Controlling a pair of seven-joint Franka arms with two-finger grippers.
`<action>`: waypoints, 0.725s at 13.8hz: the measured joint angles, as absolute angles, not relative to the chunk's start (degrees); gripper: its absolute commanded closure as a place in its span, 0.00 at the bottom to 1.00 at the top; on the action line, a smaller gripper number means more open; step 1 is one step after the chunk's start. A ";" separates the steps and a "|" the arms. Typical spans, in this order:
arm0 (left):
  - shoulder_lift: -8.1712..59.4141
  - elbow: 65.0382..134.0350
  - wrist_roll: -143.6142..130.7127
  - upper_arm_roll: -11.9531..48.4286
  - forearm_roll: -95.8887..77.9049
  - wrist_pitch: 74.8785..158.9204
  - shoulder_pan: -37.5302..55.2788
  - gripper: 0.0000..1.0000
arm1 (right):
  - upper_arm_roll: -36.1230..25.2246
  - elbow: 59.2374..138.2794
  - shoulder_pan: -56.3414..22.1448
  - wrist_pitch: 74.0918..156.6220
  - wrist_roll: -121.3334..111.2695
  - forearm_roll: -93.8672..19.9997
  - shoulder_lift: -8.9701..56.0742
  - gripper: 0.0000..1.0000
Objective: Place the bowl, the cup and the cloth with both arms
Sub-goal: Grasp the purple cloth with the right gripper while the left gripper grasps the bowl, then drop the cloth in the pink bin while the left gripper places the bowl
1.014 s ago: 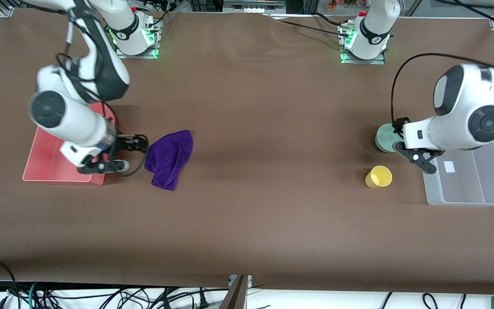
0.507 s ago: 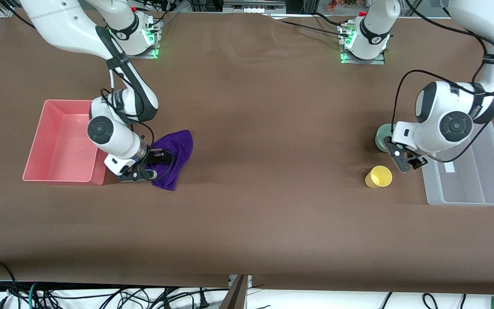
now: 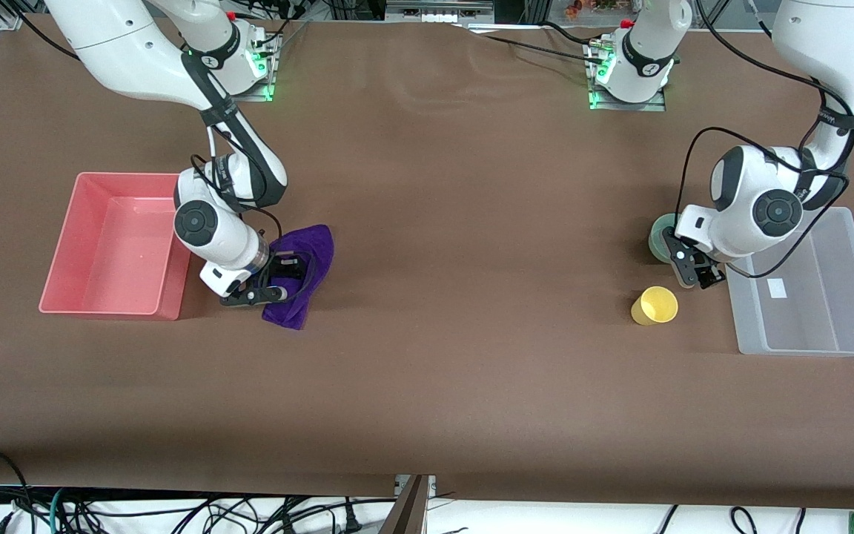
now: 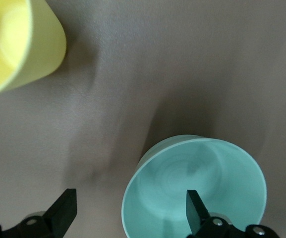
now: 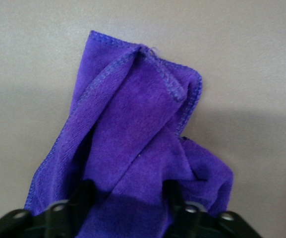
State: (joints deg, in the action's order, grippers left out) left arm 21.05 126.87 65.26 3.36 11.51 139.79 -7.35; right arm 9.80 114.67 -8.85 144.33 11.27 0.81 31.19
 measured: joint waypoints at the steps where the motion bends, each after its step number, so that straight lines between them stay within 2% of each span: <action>1: 21.47 126.88 65.84 3.36 11.51 139.93 -7.44 0.86 | 9.80 114.67 -8.95 144.33 11.27 0.81 31.20 1.00; 2: 21.76 126.89 66.24 3.36 11.51 139.95 -7.48 1.00 | 9.80 114.67 -9.01 144.33 11.27 0.81 31.19 1.00; 6: 22.16 126.84 68.21 3.36 11.51 140.11 -7.51 1.00 | 9.80 113.00 -9.02 141.80 11.12 0.81 30.90 1.00; 8: 22.12 126.48 68.51 3.36 11.51 140.20 -7.53 1.00 | 9.69 108.06 -8.97 133.55 10.57 0.82 30.08 1.00; 10: 21.15 124.80 68.94 3.46 11.51 137.27 -7.51 1.00 | 8.97 100.84 -8.63 121.50 7.93 0.81 28.49 1.00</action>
